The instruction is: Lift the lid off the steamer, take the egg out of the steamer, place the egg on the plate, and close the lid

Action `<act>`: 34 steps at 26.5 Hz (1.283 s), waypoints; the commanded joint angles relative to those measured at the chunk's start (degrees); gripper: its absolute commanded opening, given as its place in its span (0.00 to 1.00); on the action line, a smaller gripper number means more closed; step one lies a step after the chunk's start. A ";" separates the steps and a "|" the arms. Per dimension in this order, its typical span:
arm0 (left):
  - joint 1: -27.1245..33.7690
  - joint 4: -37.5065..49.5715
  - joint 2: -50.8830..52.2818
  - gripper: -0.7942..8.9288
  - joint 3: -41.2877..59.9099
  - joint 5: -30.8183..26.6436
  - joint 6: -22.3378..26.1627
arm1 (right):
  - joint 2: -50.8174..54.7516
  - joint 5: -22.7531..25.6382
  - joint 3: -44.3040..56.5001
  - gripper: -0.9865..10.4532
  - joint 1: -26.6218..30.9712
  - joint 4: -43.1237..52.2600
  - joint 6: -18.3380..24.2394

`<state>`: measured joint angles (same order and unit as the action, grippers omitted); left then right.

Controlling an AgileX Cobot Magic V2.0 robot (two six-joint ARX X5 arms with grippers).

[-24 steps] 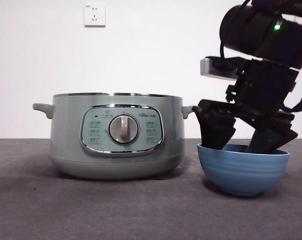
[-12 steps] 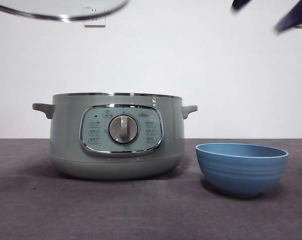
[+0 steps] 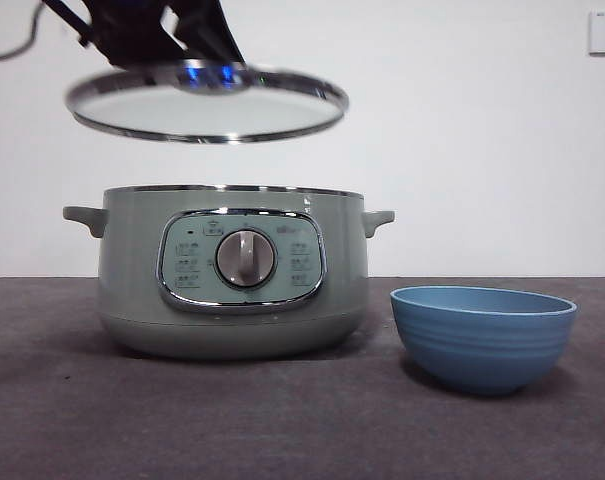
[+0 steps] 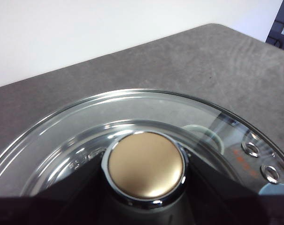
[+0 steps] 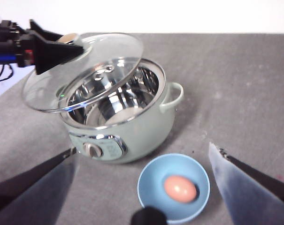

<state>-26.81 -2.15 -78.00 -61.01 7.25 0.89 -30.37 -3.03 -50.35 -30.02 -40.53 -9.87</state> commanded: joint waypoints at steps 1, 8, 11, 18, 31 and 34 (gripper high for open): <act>-0.24 4.74 -1.81 0.07 -0.22 0.37 0.87 | 0.13 -0.13 -0.09 0.50 -0.15 -0.09 -0.96; -0.22 7.08 -6.51 0.07 -0.22 -0.61 1.18 | 0.13 -1.60 -0.09 0.50 -0.15 -0.09 -1.79; -0.22 7.30 -7.39 0.07 -0.22 -1.14 2.40 | 0.13 -1.62 -0.09 0.50 -0.15 -0.11 -1.97; -0.22 7.89 -8.92 0.07 -0.22 -1.18 2.38 | 0.13 -1.60 -0.07 0.50 -0.15 -0.11 -2.16; -0.96 7.80 -11.61 0.07 -0.22 -1.16 2.32 | 0.13 -1.57 -0.07 0.50 -0.15 -0.11 -2.14; -0.96 6.58 -11.61 0.07 -0.22 -1.16 2.14 | 0.13 -1.57 -0.09 0.50 -0.15 -0.11 -2.14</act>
<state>-27.49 3.90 -89.45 -60.99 5.98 2.96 -30.37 -4.54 -50.35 -30.02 -40.80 -11.42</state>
